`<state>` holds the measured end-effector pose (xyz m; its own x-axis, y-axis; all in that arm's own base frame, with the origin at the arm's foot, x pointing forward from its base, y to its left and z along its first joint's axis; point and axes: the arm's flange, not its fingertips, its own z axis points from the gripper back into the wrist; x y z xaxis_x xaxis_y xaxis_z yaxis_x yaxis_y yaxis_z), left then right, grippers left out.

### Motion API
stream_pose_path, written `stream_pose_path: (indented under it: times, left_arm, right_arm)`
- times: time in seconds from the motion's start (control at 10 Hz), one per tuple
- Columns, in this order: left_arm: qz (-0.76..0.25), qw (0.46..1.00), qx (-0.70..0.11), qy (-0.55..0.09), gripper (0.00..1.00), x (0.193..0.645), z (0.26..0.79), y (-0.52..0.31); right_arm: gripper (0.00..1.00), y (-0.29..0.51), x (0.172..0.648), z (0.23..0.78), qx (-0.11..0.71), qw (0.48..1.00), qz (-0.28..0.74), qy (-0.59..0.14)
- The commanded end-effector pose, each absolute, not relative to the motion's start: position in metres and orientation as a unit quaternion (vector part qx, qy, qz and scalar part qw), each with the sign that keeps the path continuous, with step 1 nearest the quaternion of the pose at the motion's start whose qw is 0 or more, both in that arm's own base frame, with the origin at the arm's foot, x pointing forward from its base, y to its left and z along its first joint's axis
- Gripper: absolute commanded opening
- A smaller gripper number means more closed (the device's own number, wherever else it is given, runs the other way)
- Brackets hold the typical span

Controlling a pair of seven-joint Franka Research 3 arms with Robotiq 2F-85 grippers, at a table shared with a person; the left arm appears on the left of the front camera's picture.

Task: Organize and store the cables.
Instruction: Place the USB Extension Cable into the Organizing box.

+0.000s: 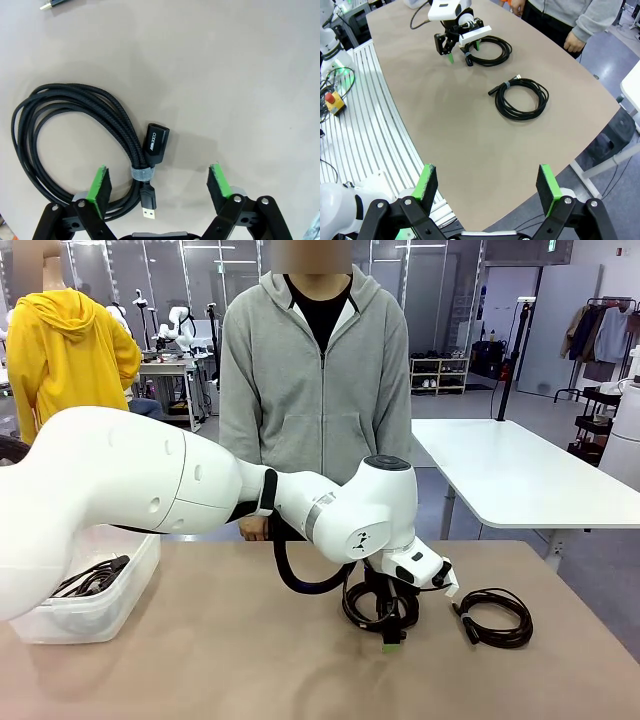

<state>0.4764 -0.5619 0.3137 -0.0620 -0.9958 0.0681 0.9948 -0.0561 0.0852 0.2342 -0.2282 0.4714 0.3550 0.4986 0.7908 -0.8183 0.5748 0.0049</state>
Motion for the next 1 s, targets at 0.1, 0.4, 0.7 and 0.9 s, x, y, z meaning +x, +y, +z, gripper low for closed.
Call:
stream_pose_path:
  times: [0.1,0.4,0.7,0.9]
  left_arm:
    - [-0.735,0.677,0.009,-0.032,0.32,0.482,0.316,-0.568]
    - [-0.736,0.676,0.012,-0.034,0.0,0.48,0.32,-0.57]
    - [-0.737,0.675,0.012,-0.03,0.0,0.481,0.321,-0.571]
    - [-0.737,0.675,0.015,-0.034,0.0,0.481,0.327,-0.57]
  right_arm:
    - [1.0,-0.228,0.234,0.472,0.206,0.796,0.414,-0.392]
    - [1.0,-0.228,0.234,0.472,0.206,0.796,0.414,-0.392]
    - [1.0,-0.228,0.234,0.472,0.206,0.796,0.414,-0.392]
    - [1.0,-0.228,0.234,0.472,0.206,0.796,0.414,-0.392]
